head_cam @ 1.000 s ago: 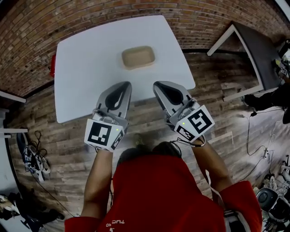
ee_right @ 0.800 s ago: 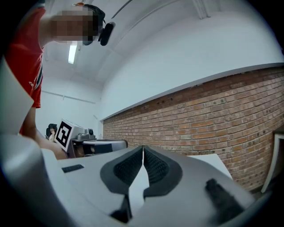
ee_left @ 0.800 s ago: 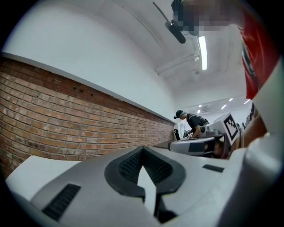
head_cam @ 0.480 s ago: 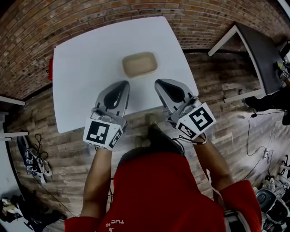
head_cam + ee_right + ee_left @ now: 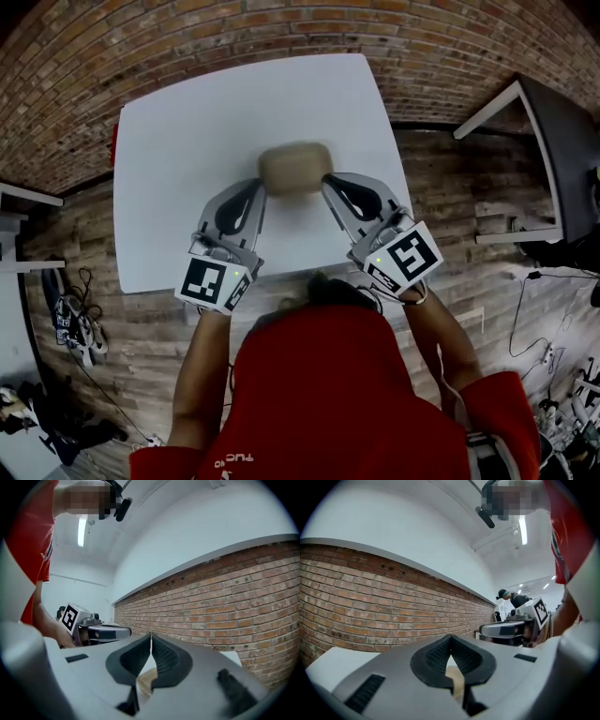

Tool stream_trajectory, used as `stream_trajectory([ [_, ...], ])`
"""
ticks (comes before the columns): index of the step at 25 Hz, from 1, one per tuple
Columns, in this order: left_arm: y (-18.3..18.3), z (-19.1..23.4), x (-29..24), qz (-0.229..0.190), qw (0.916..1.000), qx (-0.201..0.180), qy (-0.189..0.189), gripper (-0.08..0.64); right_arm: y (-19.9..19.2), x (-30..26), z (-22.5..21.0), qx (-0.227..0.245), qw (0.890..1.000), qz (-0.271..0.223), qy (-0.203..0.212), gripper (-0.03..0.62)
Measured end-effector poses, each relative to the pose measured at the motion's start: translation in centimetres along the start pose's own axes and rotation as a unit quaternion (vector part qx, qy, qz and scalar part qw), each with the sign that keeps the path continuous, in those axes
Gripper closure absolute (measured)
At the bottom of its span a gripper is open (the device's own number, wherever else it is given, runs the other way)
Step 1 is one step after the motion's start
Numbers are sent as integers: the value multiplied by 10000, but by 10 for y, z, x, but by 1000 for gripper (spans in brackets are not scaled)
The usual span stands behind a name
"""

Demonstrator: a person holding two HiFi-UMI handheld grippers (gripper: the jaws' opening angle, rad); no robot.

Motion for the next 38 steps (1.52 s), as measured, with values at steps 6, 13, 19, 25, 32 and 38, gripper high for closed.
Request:
stream_trajectory([
  [6,-11,12,-37,176,9997,-107,134,548,-10,-18,-33,76,9992,153,369,560],
  [13,-24,30,-56,306,9994,-55,150,548,-22,-41,-53,-57,9983,316,491,560],
  [19,-38,45,-62,757,9968,-211,-153,546,-35,-55,-61,148,9969,654,401,558],
  [25,-49,51,-68,796,9946,-433,-496,545,-46,-61,-58,832,9862,1223,740,557],
  [32,-64,48,-70,1055,9866,-810,-948,381,-68,-59,-54,1899,9467,2215,1364,411],
  [38,-85,43,-71,1451,9707,-1196,-1494,196,-90,-59,-55,2645,9048,2864,1715,333],
])
Point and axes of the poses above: the fingertips, and each gripper's own axes: x backward along the fingers, z to its left, y out of its top, the point moved 7 cm from there along x, backward along the fingers, and after that the axes turned 3 degrees about -x, right-handed, at the moved point
